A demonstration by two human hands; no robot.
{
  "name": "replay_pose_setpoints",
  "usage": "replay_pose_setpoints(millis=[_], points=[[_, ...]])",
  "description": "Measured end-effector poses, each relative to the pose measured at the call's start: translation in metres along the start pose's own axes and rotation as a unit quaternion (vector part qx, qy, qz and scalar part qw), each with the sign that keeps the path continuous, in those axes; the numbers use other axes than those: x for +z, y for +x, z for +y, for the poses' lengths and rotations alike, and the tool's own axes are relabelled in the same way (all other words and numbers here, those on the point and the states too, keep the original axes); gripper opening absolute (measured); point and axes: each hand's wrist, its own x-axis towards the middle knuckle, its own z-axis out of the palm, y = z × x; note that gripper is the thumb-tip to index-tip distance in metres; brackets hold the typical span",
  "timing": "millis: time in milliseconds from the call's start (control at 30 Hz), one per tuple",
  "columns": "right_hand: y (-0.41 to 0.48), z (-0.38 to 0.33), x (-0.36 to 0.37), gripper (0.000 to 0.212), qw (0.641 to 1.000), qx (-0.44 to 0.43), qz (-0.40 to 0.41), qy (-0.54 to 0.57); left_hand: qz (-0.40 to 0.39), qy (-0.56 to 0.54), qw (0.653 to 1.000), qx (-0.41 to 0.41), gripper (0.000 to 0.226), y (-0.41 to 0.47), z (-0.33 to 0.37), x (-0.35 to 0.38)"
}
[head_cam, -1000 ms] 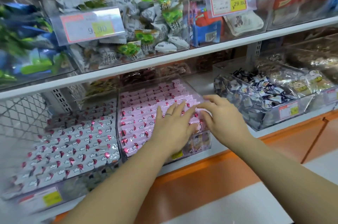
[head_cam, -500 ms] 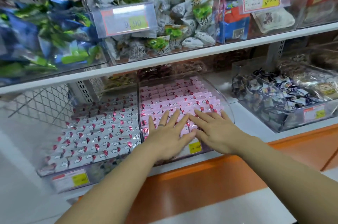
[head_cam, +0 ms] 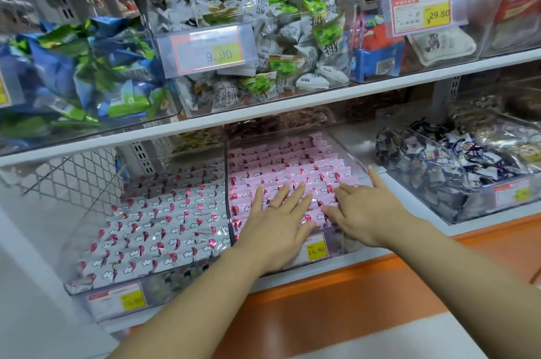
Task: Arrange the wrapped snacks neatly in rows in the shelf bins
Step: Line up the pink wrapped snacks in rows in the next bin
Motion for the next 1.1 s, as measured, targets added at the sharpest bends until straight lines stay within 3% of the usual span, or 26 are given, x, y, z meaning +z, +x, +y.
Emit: replay_pose_setpoints(millis=[133, 233, 300, 367, 433, 500, 600, 700, 800, 900, 967, 1100], points=[[0.007, 0.006, 0.002, 0.049, 0.995, 0.001, 0.094, 0.039, -0.024, -0.017, 0.999, -0.019, 0.053, 0.015, -0.002, -0.003], [0.017, 0.006, 0.010, 0.088, 0.994, -0.004, 0.108, 0.002, -0.034, -0.042, 0.998, -0.026, 0.055, 0.029, 0.002, -0.007], [0.021, 0.005, 0.010, 0.098, 0.997, -0.004, 0.081, -0.018, -0.041, -0.047, 0.998, -0.025, 0.055, 0.034, 0.006, -0.007], [0.021, 0.004, 0.003, 0.086, 0.997, -0.009, 0.064, -0.029, -0.061, -0.041, 0.997, -0.021, 0.054, 0.038, 0.005, -0.009], [0.022, 0.003, -0.001, 0.059, 0.998, -0.020, 0.049, -0.015, -0.072, -0.036, 0.997, -0.009, 0.054, 0.038, 0.003, -0.015], [0.027, 0.001, -0.003, 0.045, 0.996, -0.015, 0.078, 0.040, -0.045, -0.034, 0.998, -0.005, 0.054, 0.037, -0.003, -0.019], [0.040, 0.000, 0.002, 0.055, 0.993, -0.002, 0.063, 0.096, -0.008, -0.051, 0.997, -0.057, 0.063, 0.036, -0.011, -0.013], [0.050, 0.000, 0.002, 0.062, 0.995, 0.003, -0.007, 0.099, -0.052, -0.074, 0.991, -0.102, 0.074, 0.038, -0.016, -0.007], [0.050, 0.001, -0.005, 0.055, 0.994, 0.007, -0.033, 0.106, -0.075, -0.070, 0.990, -0.093, 0.078, 0.040, -0.019, -0.009], [0.054, 0.001, -0.010, 0.048, 0.993, 0.009, 0.055, 0.102, -0.068, -0.065, 0.992, -0.078, 0.079, 0.040, -0.025, -0.015], [0.065, 0.002, -0.007, 0.057, 0.991, -0.011, 0.099, 0.093, -0.052, -0.056, 0.994, -0.082, 0.080, 0.045, -0.032, -0.017], [0.077, 0.001, -0.002, 0.062, 0.995, -0.005, -0.004, 0.096, -0.080, -0.050, 0.990, -0.107, 0.092, 0.053, -0.040, -0.014]])
